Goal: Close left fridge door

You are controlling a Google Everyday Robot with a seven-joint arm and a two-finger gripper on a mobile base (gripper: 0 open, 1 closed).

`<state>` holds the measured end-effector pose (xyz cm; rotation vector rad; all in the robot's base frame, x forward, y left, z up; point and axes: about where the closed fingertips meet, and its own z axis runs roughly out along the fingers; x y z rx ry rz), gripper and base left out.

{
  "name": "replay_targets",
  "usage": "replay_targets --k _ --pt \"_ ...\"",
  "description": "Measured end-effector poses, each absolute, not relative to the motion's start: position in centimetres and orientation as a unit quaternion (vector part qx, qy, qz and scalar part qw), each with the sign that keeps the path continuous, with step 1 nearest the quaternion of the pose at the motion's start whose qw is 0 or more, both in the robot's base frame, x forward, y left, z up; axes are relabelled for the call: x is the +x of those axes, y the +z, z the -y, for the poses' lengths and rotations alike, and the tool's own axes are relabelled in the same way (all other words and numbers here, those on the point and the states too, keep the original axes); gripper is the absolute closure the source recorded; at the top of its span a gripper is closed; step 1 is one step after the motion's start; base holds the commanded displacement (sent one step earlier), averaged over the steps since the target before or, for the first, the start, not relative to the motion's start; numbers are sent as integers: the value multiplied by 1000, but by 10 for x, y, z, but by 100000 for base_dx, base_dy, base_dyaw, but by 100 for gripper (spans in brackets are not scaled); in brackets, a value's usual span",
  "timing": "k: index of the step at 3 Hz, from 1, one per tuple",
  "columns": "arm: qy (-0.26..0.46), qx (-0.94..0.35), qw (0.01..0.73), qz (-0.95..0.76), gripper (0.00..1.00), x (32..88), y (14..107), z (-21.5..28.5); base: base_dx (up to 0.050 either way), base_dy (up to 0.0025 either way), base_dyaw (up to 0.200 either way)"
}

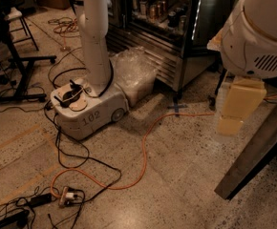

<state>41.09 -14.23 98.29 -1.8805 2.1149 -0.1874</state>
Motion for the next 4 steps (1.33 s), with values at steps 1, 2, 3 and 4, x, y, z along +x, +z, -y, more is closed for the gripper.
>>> replay_targets --k 1,2,3,4 --pt "-65 -655 152 -737 0 411 983 142 0 0 0" --pt "-80 -666 148 -727 0 403 990 133 0 0 0" --pt "-89 -664 114 -734 0 428 990 120 0 0 0" --pt "-112 -656 104 -739 0 478 983 94 0 0 0"
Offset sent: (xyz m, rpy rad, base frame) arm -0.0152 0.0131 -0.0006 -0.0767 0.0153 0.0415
